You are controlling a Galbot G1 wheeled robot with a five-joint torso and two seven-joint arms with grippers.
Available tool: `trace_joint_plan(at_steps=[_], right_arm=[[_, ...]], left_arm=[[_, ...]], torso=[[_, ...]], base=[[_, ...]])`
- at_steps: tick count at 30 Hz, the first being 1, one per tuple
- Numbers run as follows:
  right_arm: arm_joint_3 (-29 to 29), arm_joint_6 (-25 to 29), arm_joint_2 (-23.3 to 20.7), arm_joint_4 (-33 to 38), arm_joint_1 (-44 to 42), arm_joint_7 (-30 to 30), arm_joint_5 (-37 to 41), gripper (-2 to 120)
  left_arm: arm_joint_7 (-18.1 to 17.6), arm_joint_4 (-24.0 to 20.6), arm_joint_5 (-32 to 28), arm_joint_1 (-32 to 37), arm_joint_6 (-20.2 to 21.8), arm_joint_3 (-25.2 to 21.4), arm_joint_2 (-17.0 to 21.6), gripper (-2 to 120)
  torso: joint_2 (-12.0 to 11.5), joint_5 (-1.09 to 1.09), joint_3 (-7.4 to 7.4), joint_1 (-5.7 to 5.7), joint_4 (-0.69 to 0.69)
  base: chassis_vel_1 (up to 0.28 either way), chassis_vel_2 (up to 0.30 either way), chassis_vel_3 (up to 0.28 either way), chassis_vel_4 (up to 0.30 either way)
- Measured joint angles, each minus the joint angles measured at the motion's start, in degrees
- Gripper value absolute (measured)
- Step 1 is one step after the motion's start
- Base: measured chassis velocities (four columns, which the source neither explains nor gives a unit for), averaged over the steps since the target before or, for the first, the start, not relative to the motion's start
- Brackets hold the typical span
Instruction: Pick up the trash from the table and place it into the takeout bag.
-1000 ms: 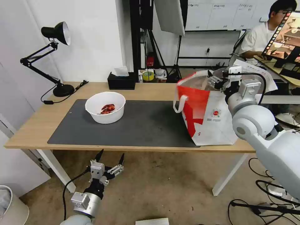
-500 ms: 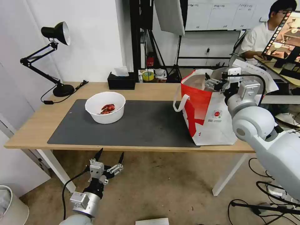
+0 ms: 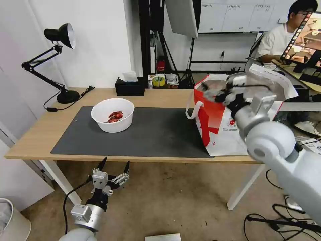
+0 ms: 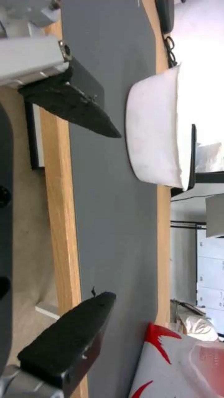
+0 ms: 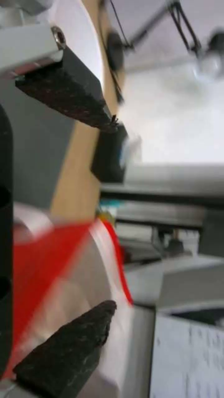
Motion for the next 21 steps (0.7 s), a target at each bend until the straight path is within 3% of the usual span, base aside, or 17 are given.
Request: trace_joint_plan(at_steps=[10, 21], right_arm=[[-1.1, 2.3, 0.4, 4.6, -12.1, -0.6, -7.8, 100], [-2.2, 9.7, 4.9, 4.2, -25.3, 3.4, -18.7, 100]], left_arm=[[-0.1, 0.0, 0.0, 0.4, 0.0, -0.9, -0.7, 100], [-0.1, -0.1, 0.7, 2.0, -1.0, -1.9, -2.4, 100]], torso=[[0.0, 0.0, 0.0, 0.0, 0.0], [0.0, 0.0, 0.0, 0.0, 0.0]], base=[[0.0, 0.0, 0.0, 0.0], [0.0, 0.0, 0.0, 0.0]])
